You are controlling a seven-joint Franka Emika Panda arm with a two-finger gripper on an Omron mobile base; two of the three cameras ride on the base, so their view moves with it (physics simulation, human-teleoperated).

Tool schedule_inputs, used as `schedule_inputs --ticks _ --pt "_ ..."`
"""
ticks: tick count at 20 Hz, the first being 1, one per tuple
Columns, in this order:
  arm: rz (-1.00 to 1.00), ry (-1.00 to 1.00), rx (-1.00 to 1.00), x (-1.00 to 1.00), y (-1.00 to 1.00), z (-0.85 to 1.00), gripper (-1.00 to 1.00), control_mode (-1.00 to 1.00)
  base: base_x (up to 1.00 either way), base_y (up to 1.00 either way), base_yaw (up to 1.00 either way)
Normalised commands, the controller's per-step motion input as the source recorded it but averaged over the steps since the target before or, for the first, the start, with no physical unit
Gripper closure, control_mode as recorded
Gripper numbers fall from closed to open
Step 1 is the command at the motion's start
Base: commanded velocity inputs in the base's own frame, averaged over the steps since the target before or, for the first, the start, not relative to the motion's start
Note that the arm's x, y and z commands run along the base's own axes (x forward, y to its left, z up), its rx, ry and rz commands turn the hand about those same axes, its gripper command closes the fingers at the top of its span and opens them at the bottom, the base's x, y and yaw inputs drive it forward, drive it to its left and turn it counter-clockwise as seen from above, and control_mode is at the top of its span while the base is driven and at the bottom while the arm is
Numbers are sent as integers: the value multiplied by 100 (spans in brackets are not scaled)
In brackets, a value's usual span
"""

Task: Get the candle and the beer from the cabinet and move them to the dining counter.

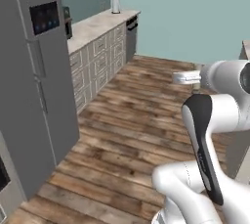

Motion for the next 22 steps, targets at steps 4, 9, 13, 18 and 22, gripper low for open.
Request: schedule_inputs --ticks 4,9,13,18,22 --pt "0 0 0 0 0 0 100 100 76 71 -71" --pt "0 0 0 0 0 0 100 100 96 87 -63" --pt "0 0 0 0 0 0 100 100 100 55 -33" --pt "0 0 0 0 0 0 100 100 100 17 -1" --pt "0 0 0 0 0 0 100 100 100 18 -1"
